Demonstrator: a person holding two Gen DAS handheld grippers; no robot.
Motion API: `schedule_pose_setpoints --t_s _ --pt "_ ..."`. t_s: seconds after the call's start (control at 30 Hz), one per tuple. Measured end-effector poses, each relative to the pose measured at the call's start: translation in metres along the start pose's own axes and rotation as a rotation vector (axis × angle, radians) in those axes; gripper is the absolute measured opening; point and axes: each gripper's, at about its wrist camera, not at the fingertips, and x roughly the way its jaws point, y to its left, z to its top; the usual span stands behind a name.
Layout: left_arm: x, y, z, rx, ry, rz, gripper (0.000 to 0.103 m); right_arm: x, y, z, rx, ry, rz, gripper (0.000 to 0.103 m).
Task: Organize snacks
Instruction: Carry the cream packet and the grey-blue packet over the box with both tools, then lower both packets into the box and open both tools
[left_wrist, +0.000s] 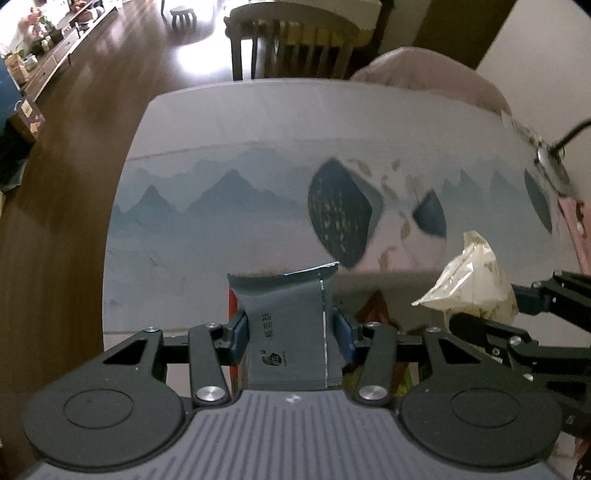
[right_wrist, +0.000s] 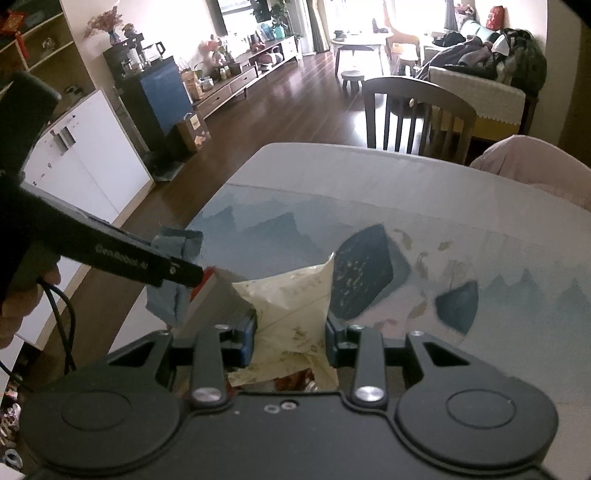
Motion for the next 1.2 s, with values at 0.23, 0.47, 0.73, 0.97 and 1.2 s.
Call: schedule_pose_setpoints --t_s 0.23,0.47,0.73,0.97,1.2 --pt "0.010 -0.005 -0.031 0.047 0.057 -0.023 0.047 0.003 0.013 -0.032 0.018 0.040 0.008 0.035" --pt "0.041 -0.004 -0.054 0.062 0.126 -0.015 0.047 0.019 0.023 -0.063 0.027 0.101 0.003 0.035" --pt "0.068 -0.012 -0.072 0.097 0.169 0.009 0.047 0.039 0.031 -0.094 0.024 0.153 -0.023 0.035" --pt "0.079 -0.020 -0.083 0.133 0.151 0.016 0.047 0.046 0.030 -0.113 0.043 0.173 -0.043 0.035" --pt "0.083 -0.027 -0.095 0.178 0.105 0.043 0.047 0.053 0.028 -0.126 0.048 0.190 -0.066 0.035"
